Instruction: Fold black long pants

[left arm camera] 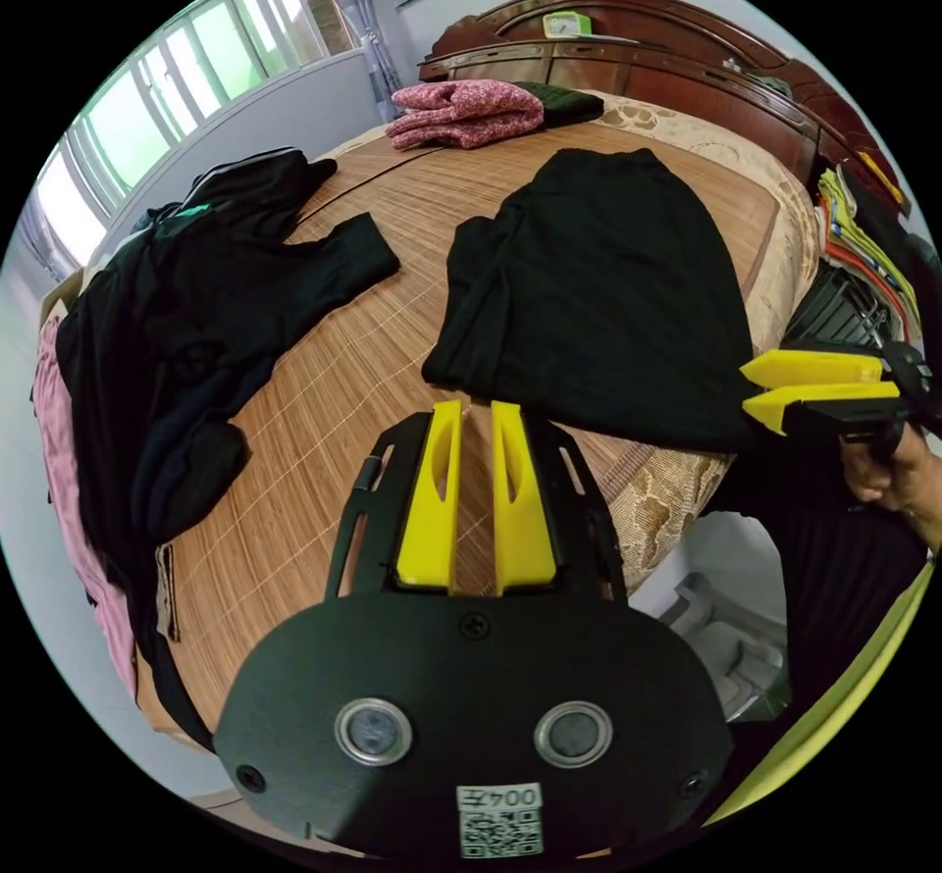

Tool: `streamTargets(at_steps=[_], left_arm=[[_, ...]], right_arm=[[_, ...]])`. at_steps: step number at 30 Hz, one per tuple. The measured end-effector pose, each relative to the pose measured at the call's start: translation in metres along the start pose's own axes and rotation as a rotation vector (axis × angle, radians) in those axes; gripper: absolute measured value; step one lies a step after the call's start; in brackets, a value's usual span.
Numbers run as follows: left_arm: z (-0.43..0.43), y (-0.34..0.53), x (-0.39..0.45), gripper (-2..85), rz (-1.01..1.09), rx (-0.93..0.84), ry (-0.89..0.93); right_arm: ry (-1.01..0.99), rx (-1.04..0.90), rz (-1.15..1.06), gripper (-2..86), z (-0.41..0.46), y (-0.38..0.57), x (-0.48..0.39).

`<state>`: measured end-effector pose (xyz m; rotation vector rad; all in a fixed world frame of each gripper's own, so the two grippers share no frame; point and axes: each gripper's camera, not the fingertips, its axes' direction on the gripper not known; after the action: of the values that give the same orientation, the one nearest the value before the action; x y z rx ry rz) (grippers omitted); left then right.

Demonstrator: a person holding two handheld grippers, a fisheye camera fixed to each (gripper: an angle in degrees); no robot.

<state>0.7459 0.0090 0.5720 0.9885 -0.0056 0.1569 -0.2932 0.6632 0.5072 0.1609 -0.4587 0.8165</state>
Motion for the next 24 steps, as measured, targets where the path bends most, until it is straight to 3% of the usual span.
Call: streamTargets(at_steps=[17,24], left_arm=[[0.02,-0.057,-0.018,1.7,0.023,0.021,-0.005],[0.016,-0.085,-0.049,0.6,0.188,0.044,0.084]], right_arm=[[0.064,-0.055,-0.007,8.0,0.024,0.033,-0.018],[0.026,-0.072,0.031,6.9,0.029,0.038,-0.015]])
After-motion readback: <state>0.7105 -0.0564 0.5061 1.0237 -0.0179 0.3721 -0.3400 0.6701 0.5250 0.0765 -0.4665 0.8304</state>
